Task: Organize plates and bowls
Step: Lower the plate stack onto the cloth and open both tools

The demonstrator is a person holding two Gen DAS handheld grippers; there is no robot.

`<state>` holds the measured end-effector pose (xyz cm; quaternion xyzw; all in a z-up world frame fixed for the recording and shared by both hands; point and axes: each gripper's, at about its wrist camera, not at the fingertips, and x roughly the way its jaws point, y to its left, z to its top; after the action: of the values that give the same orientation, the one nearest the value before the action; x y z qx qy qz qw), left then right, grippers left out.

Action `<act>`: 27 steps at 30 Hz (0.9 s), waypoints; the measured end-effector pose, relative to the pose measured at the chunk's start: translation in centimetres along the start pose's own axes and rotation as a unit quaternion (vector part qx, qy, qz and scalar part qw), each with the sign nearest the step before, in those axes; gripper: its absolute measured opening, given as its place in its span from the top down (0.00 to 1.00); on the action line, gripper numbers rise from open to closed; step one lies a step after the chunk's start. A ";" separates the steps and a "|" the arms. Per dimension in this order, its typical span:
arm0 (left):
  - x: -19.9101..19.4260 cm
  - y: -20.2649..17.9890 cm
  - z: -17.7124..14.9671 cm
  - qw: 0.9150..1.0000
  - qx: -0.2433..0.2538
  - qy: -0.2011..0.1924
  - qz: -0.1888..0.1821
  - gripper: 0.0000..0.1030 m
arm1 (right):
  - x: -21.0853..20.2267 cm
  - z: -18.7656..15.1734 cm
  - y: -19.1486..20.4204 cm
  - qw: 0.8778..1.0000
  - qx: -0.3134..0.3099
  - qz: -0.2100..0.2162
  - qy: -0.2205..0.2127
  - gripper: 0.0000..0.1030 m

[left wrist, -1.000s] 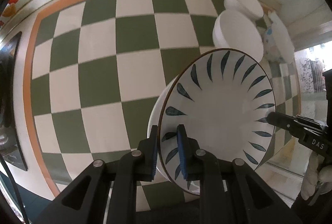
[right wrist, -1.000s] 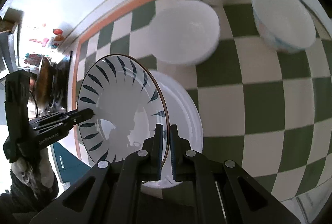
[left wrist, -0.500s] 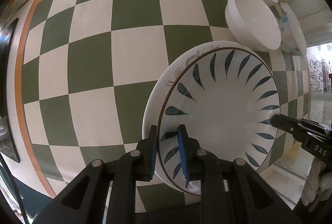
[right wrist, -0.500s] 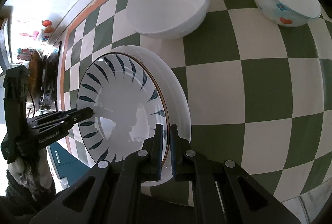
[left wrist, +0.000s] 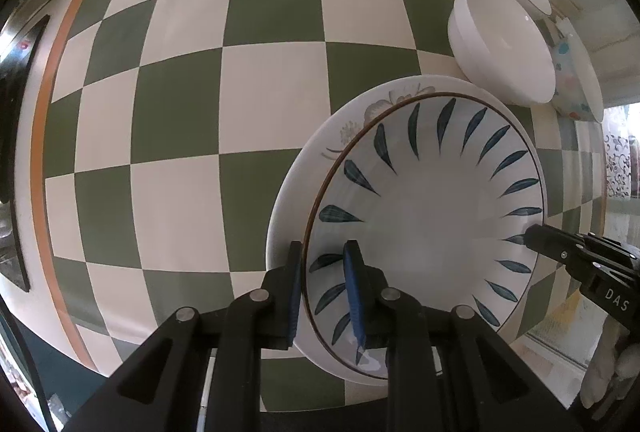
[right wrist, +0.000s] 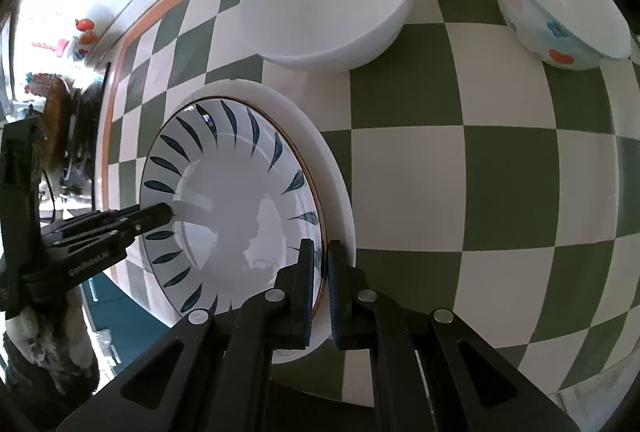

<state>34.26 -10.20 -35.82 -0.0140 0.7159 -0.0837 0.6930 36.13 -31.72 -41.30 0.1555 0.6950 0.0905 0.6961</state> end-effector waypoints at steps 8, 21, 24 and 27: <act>0.2 0.5 -0.9 1.000 -0.019 0.000 -0.001 0.82 | 0.1 0.0 0.3 1.000 0.004 -0.007 0.006 0.89; -2.5 0.2 -2.4 0.999 -0.026 -0.035 0.013 0.82 | -2.9 -0.9 2.7 0.999 -0.016 -0.042 -0.024 0.69; -4.4 -0.3 -3.6 0.998 -0.021 -0.056 0.008 0.77 | -4.1 -1.8 3.6 0.998 -0.020 -0.050 -0.039 0.62; -6.6 -0.8 -5.1 0.996 -0.014 -0.084 0.013 0.70 | -5.5 -3.2 4.5 0.996 -0.020 -0.058 -0.059 0.50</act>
<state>29.36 -9.59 -29.01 -0.0213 0.6561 -0.0635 0.7517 33.26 -29.15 -34.54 0.1065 0.6586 0.0545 0.7429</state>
